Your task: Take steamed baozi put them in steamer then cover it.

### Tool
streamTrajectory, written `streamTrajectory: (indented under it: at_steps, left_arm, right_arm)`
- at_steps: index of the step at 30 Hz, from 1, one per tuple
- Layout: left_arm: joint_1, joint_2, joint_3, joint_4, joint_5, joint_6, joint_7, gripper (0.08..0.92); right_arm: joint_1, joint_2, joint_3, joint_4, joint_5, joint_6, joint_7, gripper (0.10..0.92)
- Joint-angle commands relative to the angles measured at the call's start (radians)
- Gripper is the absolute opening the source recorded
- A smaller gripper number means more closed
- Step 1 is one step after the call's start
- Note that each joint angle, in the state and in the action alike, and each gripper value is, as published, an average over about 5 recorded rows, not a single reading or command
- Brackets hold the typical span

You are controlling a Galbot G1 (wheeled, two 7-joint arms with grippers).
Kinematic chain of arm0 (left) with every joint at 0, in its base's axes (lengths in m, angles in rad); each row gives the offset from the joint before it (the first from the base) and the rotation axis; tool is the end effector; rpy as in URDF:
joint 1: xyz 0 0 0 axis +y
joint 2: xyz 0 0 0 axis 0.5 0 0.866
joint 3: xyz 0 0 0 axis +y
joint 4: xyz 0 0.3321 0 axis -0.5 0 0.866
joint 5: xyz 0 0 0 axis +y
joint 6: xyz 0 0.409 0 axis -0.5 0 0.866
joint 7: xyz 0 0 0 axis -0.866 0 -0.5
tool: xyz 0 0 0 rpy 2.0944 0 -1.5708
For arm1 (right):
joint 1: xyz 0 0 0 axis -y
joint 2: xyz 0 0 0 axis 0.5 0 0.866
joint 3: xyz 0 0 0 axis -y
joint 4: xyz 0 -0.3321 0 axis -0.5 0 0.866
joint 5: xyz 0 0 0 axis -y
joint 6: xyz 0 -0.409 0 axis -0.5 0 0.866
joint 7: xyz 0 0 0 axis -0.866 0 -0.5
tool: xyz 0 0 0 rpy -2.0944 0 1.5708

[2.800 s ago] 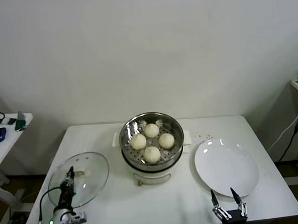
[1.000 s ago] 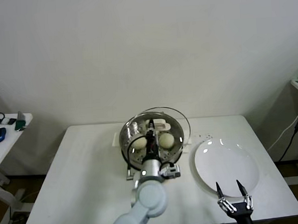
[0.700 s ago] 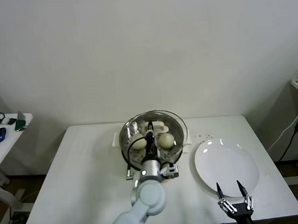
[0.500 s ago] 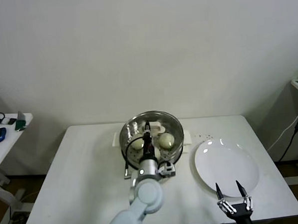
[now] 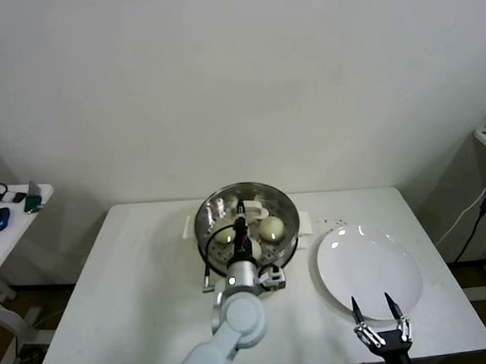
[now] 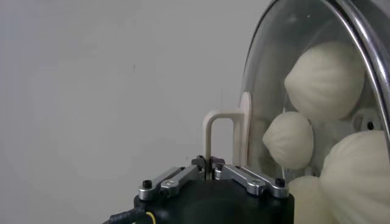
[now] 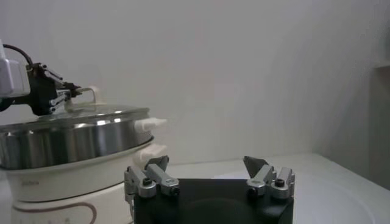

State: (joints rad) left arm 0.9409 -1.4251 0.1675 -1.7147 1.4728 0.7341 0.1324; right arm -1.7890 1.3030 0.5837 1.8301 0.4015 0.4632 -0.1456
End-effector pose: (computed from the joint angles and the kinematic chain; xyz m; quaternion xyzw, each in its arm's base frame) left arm 0.3428 -0.2156 -0.2732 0.0179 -0.7161 -0.6977 0.0030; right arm 0.1471 -0.0830 -0.4235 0.0491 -0.9970 -0.0598 0.0024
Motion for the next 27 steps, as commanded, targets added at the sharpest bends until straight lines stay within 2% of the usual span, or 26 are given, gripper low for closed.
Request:
streamTrajectory:
  at_steps: [1, 8, 13, 18, 27]
  left_arm:
    - [0.001, 0.002, -0.003, 0.015, 0.017, -0.017, 0.005, 0.135]
    - [0.004, 0.025, -0.001, 0.007, -0.008, -0.028, 0.010, 0.135]
    - [0.007, 0.060, 0.015, -0.056, -0.075, -0.006, 0.023, 0.163]
    - [-0.004, 0.118, 0.035, -0.161, -0.197, 0.027, 0.025, 0.296]
    - [0.026, 0.202, 0.013, -0.356, -0.613, 0.037, -0.074, 0.556]
  right_arm:
    - [0.002, 0.003, 0.000, -0.003, -0.002, 0.005, 0.000, 0.823]
    - [0.008, 0.005, -0.001, 0.002, -0.002, -0.003, 0.005, 0.823]
    - [0.011, 0.004, 0.000, 0.016, 0.007, -0.040, 0.014, 0.823]
    - [0.011, -0.001, 0.004, 0.034, 0.024, -0.086, 0.045, 0.823]
    - [0.013, -0.018, 0.011, 0.063, 0.022, -0.156, 0.094, 0.823]
